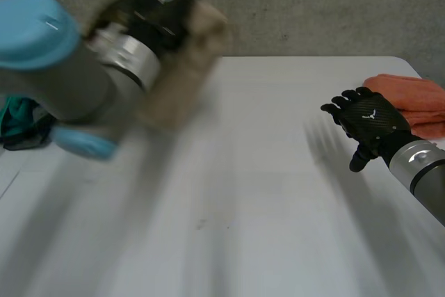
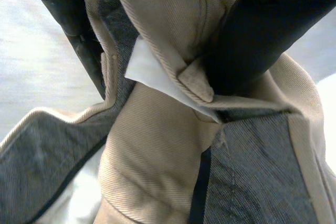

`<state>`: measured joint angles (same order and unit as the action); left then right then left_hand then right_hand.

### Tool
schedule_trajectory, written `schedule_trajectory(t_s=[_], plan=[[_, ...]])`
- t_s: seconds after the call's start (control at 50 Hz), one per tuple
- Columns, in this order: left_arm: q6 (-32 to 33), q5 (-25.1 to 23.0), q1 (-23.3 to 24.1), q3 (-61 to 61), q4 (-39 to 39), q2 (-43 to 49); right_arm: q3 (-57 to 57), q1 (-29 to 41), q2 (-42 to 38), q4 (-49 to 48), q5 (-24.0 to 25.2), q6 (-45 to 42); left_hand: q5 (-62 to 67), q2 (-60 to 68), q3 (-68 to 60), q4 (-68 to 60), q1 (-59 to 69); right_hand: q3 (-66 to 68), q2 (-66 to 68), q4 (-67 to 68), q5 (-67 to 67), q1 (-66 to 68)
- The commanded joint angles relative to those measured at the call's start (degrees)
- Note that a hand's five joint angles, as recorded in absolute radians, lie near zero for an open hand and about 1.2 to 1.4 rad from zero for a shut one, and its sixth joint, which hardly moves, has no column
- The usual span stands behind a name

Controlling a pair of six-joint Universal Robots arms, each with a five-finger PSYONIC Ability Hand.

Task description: Fold the laundry.

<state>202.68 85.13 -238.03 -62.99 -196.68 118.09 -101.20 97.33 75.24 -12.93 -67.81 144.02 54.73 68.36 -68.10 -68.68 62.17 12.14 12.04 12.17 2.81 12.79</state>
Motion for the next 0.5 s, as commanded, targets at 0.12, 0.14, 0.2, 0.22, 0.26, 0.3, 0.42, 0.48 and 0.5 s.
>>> schedule_trajectory(t_s=[0.12,0.14,0.2,0.22,0.26,0.3,0.42,0.48,0.5], plan=[[-0.18,0.12,11.44,1.64,8.94,14.54,-0.92,-0.21,0.34,0.10,-0.04,0.21,-29.52,-33.15,32.88,33.47,-26.95,-2.14,-2.04,-2.17,-2.81,-2.79],[-0.18,0.12,11.62,1.64,9.47,14.54,-1.01,-0.39,0.34,0.10,-0.04,0.21,-38.11,-41.75,41.48,42.07,-35.55,-2.14,-2.04,-2.17,-2.81,-2.79],[-0.18,0.38,12.24,1.29,10.88,13.14,-1.01,-1.44,0.43,0.54,-0.04,0.30,-50.97,-54.61,54.34,54.93,-48.41,-2.14,-2.04,-2.17,-2.81,-2.79],[-0.27,0.47,12.15,0.86,11.40,10.70,-1.01,-1.62,0.52,0.71,-0.04,0.30,-51.65,-55.28,55.02,55.60,-49.09,-2.14,-2.04,-2.17,-2.81,-2.79],[-0.44,0.47,11.89,-0.11,11.58,7.61,-0.93,-1.71,0.96,1.41,-0.04,0.65,-51.83,-55.46,55.19,55.78,-49.26,-2.14,-2.04,-2.17,-2.81,-2.79],[-0.62,0.39,11.19,-2.56,11.59,3.32,-0.75,-1.62,1.83,1.94,-0.13,1.61,-51.83,-55.46,55.19,55.78,-49.26,-2.14,-2.04,-2.17,-2.81,-2.79],[-0.45,-0.05,6.27,-7.67,11.23,-4.88,2.14,-1.01,4.04,7.38,-0.39,12.05,-51.99,-55.63,55.36,55.95,-49.43,-2.14,-2.04,-2.17,-2.81,-2.79],[-0.27,-0.49,2.05,-8.99,11.14,-6.29,3.64,-0.56,4.04,9.58,-0.39,16.46,-51.99,-55.63,55.36,55.95,-49.43,-2.14,-2.04,-2.17,-2.81,-2.79],[-0.27,-0.41,0.91,-8.99,11.41,-6.20,4.43,0.05,4.21,11.07,-0.30,18.73,-51.99,-55.63,55.36,55.95,-49.43,-2.14,-2.04,-2.17,-2.81,-2.79]])
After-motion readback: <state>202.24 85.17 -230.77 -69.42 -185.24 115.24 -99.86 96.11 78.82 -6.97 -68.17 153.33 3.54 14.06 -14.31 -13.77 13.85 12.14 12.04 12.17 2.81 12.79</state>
